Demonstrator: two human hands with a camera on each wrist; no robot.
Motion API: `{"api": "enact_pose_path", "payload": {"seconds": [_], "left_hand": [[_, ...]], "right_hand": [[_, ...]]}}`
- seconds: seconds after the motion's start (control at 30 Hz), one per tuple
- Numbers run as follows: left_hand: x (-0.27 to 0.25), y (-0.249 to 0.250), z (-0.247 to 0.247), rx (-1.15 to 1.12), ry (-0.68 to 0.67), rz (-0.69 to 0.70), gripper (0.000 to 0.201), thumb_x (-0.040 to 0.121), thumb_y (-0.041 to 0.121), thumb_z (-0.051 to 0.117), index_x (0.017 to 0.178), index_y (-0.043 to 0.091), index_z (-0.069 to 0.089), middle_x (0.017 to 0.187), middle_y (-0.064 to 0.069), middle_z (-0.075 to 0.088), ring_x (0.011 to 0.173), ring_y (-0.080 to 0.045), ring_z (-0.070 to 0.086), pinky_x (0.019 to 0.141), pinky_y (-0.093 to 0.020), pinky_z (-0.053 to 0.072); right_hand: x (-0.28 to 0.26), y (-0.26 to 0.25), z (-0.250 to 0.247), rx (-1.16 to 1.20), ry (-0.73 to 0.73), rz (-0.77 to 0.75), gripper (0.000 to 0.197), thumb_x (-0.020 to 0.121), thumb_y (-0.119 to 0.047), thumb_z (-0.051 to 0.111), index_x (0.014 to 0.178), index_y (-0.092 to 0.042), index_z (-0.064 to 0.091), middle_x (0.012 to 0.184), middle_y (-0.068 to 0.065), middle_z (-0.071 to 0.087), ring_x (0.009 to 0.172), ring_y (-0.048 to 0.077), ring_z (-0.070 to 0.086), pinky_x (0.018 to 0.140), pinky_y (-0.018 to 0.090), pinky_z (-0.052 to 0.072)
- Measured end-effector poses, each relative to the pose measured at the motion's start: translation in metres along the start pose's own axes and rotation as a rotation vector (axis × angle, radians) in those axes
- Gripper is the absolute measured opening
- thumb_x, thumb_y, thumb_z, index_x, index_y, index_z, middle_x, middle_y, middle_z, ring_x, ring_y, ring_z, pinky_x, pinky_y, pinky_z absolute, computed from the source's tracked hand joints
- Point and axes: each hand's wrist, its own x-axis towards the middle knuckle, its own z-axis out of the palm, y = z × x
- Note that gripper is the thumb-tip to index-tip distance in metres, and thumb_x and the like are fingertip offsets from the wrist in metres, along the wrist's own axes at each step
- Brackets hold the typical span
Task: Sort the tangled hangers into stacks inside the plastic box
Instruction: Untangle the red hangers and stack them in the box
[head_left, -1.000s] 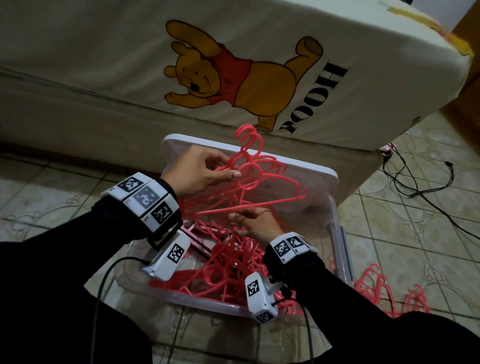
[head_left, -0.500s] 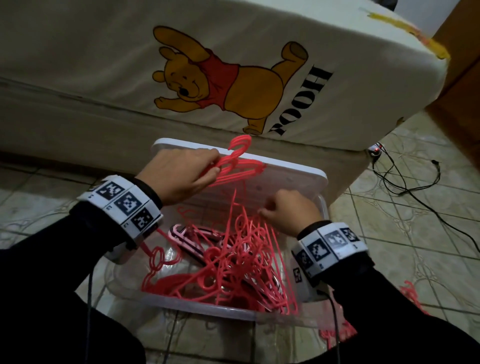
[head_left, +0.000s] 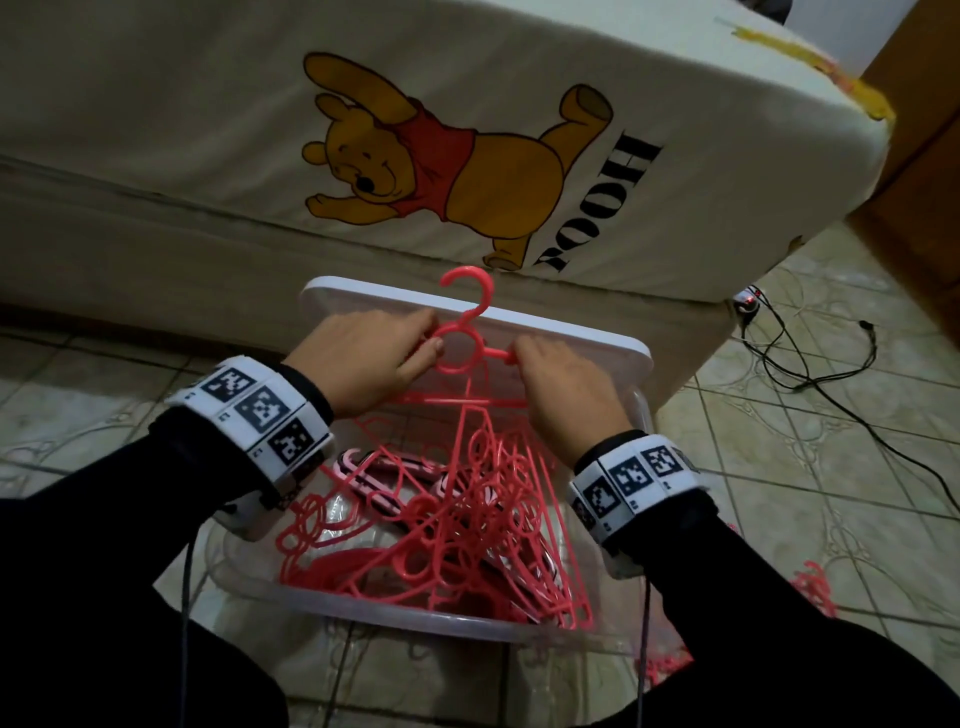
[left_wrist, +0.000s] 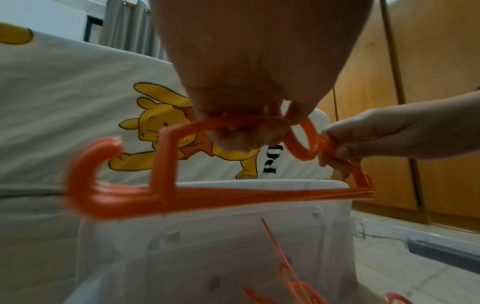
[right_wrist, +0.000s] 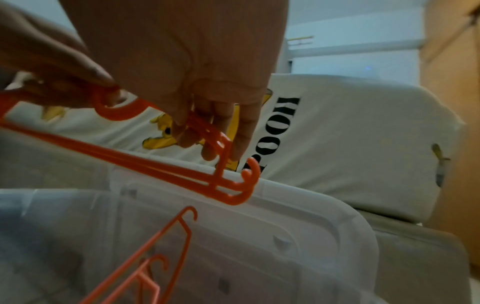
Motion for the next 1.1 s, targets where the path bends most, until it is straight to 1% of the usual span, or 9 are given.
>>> {"api": "enact_pose_path", "payload": {"seconds": [0.1, 0.33, 0.53, 0.63, 0.7, 0.8, 0.9, 1.0, 1.1], "left_hand": [[0.002, 0.002, 0.005, 0.082, -0.013, -0.079, 0.027, 0.095, 0.051, 0.030, 0.087, 0.026, 0.039, 0.072, 0.003, 0.054, 0.068, -0.023, 0.054, 0.054, -0.032, 0.029], [0.012, -0.009, 0.002, 0.110, 0.102, -0.264, 0.031, 0.095, 0.038, 0.039, 0.098, 0.012, 0.056, 0.093, -0.016, 0.064, 0.089, -0.037, 0.059, 0.063, -0.034, 0.033], [0.011, -0.006, 0.002, 0.071, 0.106, -0.264, 0.029, 0.095, 0.036, 0.038, 0.093, 0.012, 0.054, 0.091, -0.017, 0.063, 0.089, -0.038, 0.058, 0.064, -0.036, 0.035], [0.010, -0.005, 0.004, 0.037, 0.117, -0.275, 0.026, 0.096, 0.037, 0.038, 0.100, 0.014, 0.050, 0.091, -0.017, 0.064, 0.087, -0.039, 0.060, 0.064, -0.037, 0.037], [0.010, -0.006, 0.004, -0.009, 0.116, -0.282, 0.027, 0.097, 0.038, 0.038, 0.105, 0.014, 0.048, 0.092, -0.015, 0.065, 0.087, -0.038, 0.061, 0.064, -0.037, 0.039], [0.010, -0.005, 0.005, -0.098, 0.096, -0.249, 0.028, 0.098, 0.042, 0.039, 0.103, 0.016, 0.047, 0.093, -0.011, 0.065, 0.087, -0.034, 0.061, 0.065, -0.037, 0.044], [0.008, -0.004, 0.004, -0.199, 0.021, -0.197, 0.029, 0.096, 0.050, 0.037, 0.094, 0.022, 0.042, 0.080, 0.003, 0.058, 0.078, -0.025, 0.058, 0.061, -0.035, 0.040], [0.006, -0.001, 0.007, -0.277, -0.093, -0.112, 0.035, 0.093, 0.058, 0.035, 0.098, 0.024, 0.043, 0.080, 0.008, 0.055, 0.074, -0.014, 0.056, 0.061, -0.034, 0.042], [0.004, 0.007, 0.012, -0.385, -0.190, -0.052, 0.039, 0.085, 0.067, 0.028, 0.092, 0.030, 0.040, 0.082, 0.011, 0.052, 0.073, -0.003, 0.050, 0.060, -0.025, 0.037]], "right_hand": [[0.002, 0.004, 0.010, 0.131, -0.073, 0.022, 0.023, 0.093, -0.018, 0.049, 0.115, -0.016, 0.046, 0.116, 0.005, 0.056, 0.108, 0.024, 0.053, 0.083, 0.037, 0.046], [-0.004, 0.037, 0.044, 0.215, -0.351, 0.417, 0.053, 0.086, -0.028, 0.066, 0.123, -0.001, 0.040, 0.125, 0.019, 0.055, 0.115, 0.032, 0.055, 0.092, 0.034, 0.044], [-0.017, 0.010, 0.081, 0.290, -0.611, 0.379, 0.046, 0.088, -0.025, 0.061, 0.125, -0.004, 0.043, 0.123, 0.021, 0.058, 0.112, 0.034, 0.058, 0.090, 0.035, 0.047], [-0.013, -0.002, 0.078, 0.375, -0.547, 0.286, 0.010, 0.090, -0.012, 0.052, 0.093, -0.016, 0.061, 0.111, 0.021, 0.065, 0.102, 0.034, 0.063, 0.084, 0.037, 0.049], [-0.007, -0.004, 0.065, 0.435, -0.479, 0.246, 0.028, 0.088, -0.006, 0.052, 0.070, -0.026, 0.049, 0.103, 0.019, 0.067, 0.095, 0.034, 0.065, 0.081, 0.037, 0.050], [0.003, 0.001, 0.038, 0.450, -0.396, 0.202, 0.017, 0.091, -0.011, 0.055, 0.078, -0.019, 0.048, 0.100, 0.018, 0.065, 0.093, 0.031, 0.062, 0.078, 0.033, 0.047], [0.012, 0.015, 0.007, 0.664, -0.307, 0.230, 0.007, 0.094, -0.007, 0.052, 0.088, -0.008, 0.056, 0.085, 0.020, 0.062, 0.078, 0.034, 0.062, 0.075, 0.043, 0.053], [0.012, 0.029, -0.018, 0.964, -0.175, 0.295, 0.014, 0.096, -0.001, 0.046, 0.104, 0.002, 0.057, 0.072, 0.008, 0.054, 0.059, 0.020, 0.054, 0.052, 0.026, 0.053], [0.008, 0.034, -0.031, 1.152, -0.039, 0.296, 0.016, 0.095, 0.002, 0.044, 0.102, -0.004, 0.058, 0.072, 0.005, 0.053, 0.055, 0.011, 0.052, 0.048, 0.020, 0.049]]}}
